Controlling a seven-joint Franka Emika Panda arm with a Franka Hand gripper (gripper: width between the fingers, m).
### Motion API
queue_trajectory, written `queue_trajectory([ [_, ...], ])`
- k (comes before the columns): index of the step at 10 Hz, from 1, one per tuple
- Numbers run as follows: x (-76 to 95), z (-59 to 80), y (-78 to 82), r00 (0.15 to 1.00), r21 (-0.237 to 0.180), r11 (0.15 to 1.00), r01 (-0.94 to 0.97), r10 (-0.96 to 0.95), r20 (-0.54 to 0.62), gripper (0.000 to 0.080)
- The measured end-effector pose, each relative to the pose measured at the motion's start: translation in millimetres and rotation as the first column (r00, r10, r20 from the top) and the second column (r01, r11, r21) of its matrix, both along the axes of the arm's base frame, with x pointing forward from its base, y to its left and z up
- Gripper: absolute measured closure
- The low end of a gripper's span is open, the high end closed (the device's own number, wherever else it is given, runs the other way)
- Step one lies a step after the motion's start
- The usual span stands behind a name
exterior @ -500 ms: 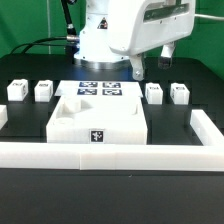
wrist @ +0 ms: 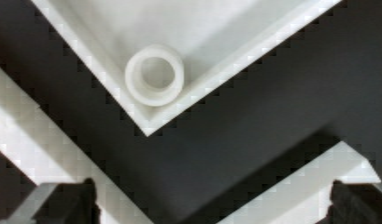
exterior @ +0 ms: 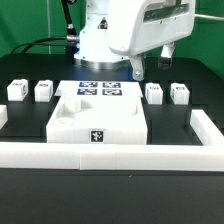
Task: Assemble square table
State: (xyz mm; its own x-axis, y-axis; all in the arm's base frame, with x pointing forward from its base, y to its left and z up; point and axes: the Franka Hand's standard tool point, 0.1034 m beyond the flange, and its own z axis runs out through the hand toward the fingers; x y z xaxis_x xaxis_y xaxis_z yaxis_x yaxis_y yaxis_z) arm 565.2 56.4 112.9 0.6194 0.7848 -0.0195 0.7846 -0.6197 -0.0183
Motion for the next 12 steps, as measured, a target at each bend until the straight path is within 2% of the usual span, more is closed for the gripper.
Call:
queue_trajectory([
  [7, -1.2, -2.3, 0.2, 1.000, 0.001, 1.000, -0.027, 0.027, 0.001, 0.0150],
  [8, -15.2, -10.5, 1.3, 0.996, 0.007, 0.997, -0.081, 0.081, 0.040, 0.0150],
  [9, -47.1, -25.2, -8.1, 0.973, 0.005, 0.974, -0.226, 0.226, 0.047, 0.0150],
  [10, -67.9, -37.5, -23.1, 0.947, 0.007, 0.948, -0.319, 0.318, 0.031, 0.0150],
  [12, -90.8, -59.0, -56.4, 0.819, 0.005, 0.820, -0.573, 0.572, 0.047, 0.0150],
])
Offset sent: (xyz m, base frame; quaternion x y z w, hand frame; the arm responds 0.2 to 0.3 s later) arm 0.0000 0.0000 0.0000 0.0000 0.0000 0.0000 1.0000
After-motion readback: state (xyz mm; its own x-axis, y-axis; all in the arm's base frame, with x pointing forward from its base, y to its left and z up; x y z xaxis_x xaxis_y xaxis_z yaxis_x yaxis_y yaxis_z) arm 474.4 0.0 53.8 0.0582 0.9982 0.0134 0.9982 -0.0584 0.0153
